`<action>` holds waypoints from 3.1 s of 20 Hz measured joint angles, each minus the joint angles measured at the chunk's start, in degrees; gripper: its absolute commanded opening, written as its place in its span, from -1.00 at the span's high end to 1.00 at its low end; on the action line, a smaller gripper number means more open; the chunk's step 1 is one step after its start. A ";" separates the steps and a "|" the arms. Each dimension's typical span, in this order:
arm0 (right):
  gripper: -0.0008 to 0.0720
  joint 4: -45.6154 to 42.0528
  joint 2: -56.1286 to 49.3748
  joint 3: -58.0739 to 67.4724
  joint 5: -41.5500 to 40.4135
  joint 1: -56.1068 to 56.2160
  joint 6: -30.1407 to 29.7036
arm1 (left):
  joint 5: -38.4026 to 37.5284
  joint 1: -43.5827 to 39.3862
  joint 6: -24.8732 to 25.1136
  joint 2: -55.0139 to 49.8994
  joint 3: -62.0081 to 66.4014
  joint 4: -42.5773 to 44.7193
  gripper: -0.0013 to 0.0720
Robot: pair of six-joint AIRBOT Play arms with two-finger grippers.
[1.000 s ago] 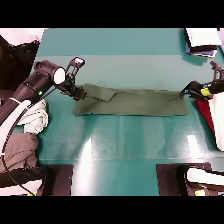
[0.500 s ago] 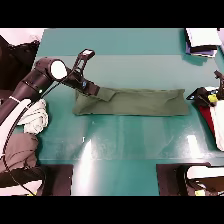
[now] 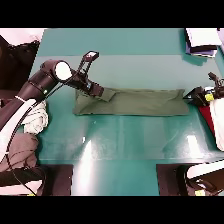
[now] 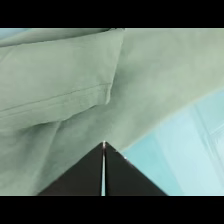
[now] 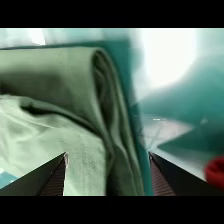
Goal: Fold the shirts.
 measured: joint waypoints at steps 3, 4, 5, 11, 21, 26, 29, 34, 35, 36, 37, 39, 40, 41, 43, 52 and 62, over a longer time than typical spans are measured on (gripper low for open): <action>-0.26 1.62 -2.56 0.35 1.95 1.97 -1.40 | -0.02 -0.96 -0.20 -1.20 -0.02 -0.66 0.90; 0.04 1.60 -3.06 0.39 2.34 2.82 -1.88 | 0.20 -1.62 -0.20 -1.73 -0.02 -0.92 0.90; 0.38 1.27 -3.43 0.42 2.58 3.78 -2.54 | 0.72 -2.47 -0.22 -2.45 -0.02 -0.96 0.90; 0.93 0.24 -1.99 0.35 3.80 8.63 -5.70 | 7.26 -6.93 -0.42 -6.43 0.11 -4.74 0.90; 0.93 10.29 16.33 0.50 5.03 20.15 1.01 | 10.40 -7.85 -0.74 -17.51 8.44 -8.41 0.90; 0.94 11.50 24.87 0.59 3.45 25.92 6.49 | 8.46 -7.85 -2.69 -21.68 11.41 -5.27 0.90; 0.94 11.52 28.06 0.61 2.80 27.98 9.16 | 7.80 -7.87 -3.19 -23.10 11.87 -4.33 0.90; 0.94 12.41 31.10 0.63 1.79 30.75 12.09 | 6.27 -7.87 -3.23 -23.80 12.15 -3.15 0.90; 0.94 13.27 31.43 0.72 1.36 30.97 12.48 | 5.86 -7.87 -3.21 -23.82 12.20 -2.91 0.90; 0.94 14.23 31.56 1.22 1.11 31.21 12.74 | 5.57 -7.87 -3.17 -23.87 12.22 -2.89 0.90; 0.94 14.97 31.50 2.12 1.03 31.45 13.00 | 5.25 -7.87 -3.10 -23.89 12.33 -2.80 0.90; 0.94 15.91 30.69 5.16 1.29 32.13 13.53 | 4.63 -7.87 -2.93 -23.93 13.03 -2.40 0.90; 0.94 16.24 30.10 7.10 1.60 32.57 13.86 | 4.50 -7.89 -2.69 -23.93 13.75 -2.49 0.90; 0.94 16.55 29.46 8.96 1.97 32.92 14.08 | 4.26 -7.89 -2.34 -23.93 14.58 -2.84 0.90; 0.93 16.15 27.91 12.61 3.43 33.68 15.30 | 3.39 -7.89 -1.88 -23.96 16.72 -4.04 0.90; 0.93 12.96 22.60 22.75 3.85 36.44 20.02 | -6.62 -6.43 2.27 -19.78 27.26 -0.33 0.90; 0.93 12.68 6.23 36.06 -4.42 54.18 20.98 | -18.86 13.42 3.08 -0.31 28.46 11.52 0.90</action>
